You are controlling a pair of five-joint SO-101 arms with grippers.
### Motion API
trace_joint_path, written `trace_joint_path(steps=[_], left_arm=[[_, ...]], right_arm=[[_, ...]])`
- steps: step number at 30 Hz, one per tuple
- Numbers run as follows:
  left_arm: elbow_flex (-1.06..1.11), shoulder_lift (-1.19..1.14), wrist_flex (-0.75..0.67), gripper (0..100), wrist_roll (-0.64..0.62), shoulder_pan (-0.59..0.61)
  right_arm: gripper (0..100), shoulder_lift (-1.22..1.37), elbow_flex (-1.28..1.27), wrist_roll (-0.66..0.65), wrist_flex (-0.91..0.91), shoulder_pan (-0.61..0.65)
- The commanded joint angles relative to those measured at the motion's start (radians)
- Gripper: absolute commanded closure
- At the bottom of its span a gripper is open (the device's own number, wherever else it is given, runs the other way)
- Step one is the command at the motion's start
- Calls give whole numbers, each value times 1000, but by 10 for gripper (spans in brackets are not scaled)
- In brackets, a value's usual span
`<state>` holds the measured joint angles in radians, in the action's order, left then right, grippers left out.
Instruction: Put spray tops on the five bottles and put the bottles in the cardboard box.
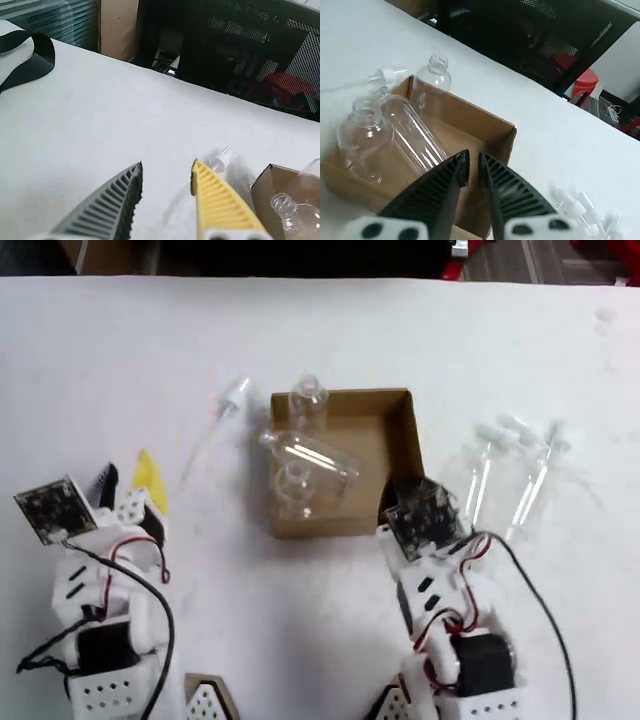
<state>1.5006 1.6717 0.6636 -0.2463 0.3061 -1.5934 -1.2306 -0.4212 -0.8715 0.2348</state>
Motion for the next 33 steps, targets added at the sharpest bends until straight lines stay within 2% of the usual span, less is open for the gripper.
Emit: trace_joint_path(steps=[1,4,8,11,15,18,22,29,33], left_arm=[[100,142,-48,843,68,8],[138,170,-78,845,135,4],[152,156,-91,845,141,4],[153,156,-87,845,141,4],[153,156,-84,845,141,4],[153,156,-84,845,141,4],[153,156,-84,845,141,4],[153,156,-87,845,141,2],[153,156,-87,845,141,2]], right_arm=[[978,418,446,-8,-124,111],[977,687,740,-5,-243,214],[974,1018,1069,-8,-389,328],[899,1256,1301,-11,-483,367],[796,1554,1594,-72,-575,377],[826,1764,1794,-147,-641,387],[861,2026,2030,-173,-717,392],[837,2350,2394,-212,-840,386],[818,2442,2470,-232,-854,374]])
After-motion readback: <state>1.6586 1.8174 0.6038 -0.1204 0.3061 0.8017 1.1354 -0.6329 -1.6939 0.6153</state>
